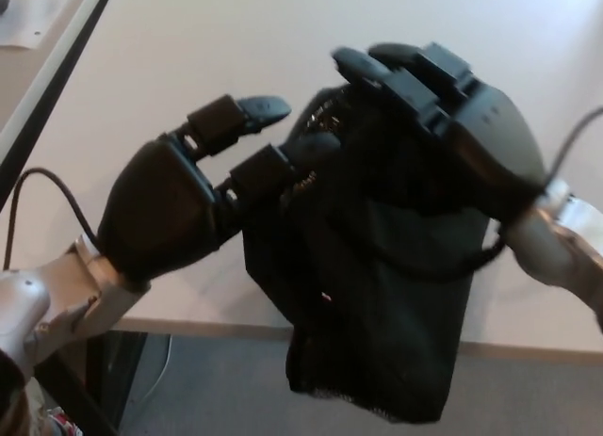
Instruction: A lunch bag is kept on the middle of the desk and the robot uses both its hands to grab the opening of the bag from the left and right and moves its hands away from each other to spread the bag open
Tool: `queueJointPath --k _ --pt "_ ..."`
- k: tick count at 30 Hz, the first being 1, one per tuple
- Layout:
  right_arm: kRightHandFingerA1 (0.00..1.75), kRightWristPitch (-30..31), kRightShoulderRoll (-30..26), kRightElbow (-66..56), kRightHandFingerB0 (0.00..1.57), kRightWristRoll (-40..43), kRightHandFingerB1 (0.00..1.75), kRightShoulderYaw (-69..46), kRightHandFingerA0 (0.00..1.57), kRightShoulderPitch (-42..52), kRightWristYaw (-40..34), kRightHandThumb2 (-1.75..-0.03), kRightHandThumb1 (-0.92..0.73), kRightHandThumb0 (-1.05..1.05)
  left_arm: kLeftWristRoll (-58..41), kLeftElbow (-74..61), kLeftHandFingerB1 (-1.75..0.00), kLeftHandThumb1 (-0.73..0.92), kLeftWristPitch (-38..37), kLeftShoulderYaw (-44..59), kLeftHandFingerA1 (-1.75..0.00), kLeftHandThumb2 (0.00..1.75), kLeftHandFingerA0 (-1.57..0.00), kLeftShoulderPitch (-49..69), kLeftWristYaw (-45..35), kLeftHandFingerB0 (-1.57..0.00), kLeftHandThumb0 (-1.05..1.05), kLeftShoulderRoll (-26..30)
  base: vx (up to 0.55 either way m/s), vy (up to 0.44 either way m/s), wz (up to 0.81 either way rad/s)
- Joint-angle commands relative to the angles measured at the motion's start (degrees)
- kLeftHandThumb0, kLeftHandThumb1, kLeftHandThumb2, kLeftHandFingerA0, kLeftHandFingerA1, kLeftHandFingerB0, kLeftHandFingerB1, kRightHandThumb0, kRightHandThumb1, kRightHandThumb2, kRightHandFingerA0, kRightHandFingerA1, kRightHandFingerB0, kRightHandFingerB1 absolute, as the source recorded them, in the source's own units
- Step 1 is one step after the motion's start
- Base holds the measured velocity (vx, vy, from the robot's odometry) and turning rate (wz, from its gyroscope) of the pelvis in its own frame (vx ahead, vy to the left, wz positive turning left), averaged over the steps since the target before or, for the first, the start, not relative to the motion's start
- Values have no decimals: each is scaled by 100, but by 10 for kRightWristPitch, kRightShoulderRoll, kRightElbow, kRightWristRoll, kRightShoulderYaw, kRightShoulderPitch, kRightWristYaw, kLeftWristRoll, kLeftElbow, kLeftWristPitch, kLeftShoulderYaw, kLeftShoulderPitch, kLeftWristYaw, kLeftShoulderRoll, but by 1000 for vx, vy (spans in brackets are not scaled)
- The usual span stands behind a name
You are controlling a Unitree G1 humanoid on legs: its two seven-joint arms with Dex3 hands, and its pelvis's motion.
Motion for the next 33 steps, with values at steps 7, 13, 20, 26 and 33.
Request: queueJointPath --k 7,13,20,26,33 --pt "43 273 137 170 8 62 21 17 29 -210 124 -58 -51 -38 5 -32 -31 47 55 52 -41 85 -28 -50 -4 -24 -6 -1 0 0 0" --pt "42 310 144 196 7 73 21 14 27 -278 122 -59 -52 -38 -7 -50 -31 46 70 78 -40 84 -29 -51 -36 -24 -2 12 0 0 0" --pt "41 316 125 206 5 85 27 16 30 -312 118 -55 -53 -38 -8 -49 -31 41 63 94 -38 90 -30 -54 -40 -20 -3 17 0 0 0" --pt "41 285 75 173 8 126 20 13 26 -304 182 -60 -55 -38 -10 -61 -31 48 66 125 -37 79 -32 -29 -42 -20 -3 46 0 0 0" --pt "44 235 -3 74 9 168 23 16 33 -224 190 -59 -54 -39 -22 -94 -31 43 62 174 -38 79 -30 27 -56 -19 -2 110 0 0 0"
